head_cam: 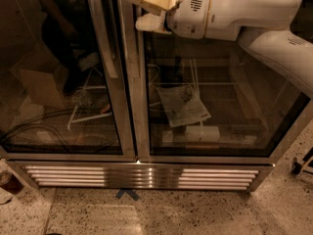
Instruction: Place 7up can into top drawer
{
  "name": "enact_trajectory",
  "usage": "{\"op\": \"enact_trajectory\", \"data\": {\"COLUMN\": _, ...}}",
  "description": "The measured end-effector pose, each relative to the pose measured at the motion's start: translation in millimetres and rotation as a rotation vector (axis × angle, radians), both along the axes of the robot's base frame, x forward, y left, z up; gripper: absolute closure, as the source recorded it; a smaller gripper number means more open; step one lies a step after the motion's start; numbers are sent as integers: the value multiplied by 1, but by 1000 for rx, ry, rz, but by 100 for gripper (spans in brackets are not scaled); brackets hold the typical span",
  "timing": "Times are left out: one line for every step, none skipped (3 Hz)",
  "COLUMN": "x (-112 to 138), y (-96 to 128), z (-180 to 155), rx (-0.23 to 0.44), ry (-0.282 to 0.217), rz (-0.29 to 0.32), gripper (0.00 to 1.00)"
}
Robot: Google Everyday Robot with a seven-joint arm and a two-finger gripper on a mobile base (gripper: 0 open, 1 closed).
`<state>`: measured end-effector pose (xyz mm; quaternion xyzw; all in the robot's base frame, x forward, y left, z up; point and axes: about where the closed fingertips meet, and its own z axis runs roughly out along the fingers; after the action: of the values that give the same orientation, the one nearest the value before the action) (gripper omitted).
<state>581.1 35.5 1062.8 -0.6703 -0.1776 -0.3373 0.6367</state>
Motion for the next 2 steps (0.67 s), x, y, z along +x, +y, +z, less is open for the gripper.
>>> {"op": "enact_trajectory", "data": {"x": 7, "y": 7, "z": 2, "rx": 2, "ry": -15, "rz": 8, "gripper": 40}}
{"op": "enact_trajectory", "data": {"x": 6, "y": 5, "z": 3, "rx": 2, "ry": -16, "rz": 9, "gripper": 36}}
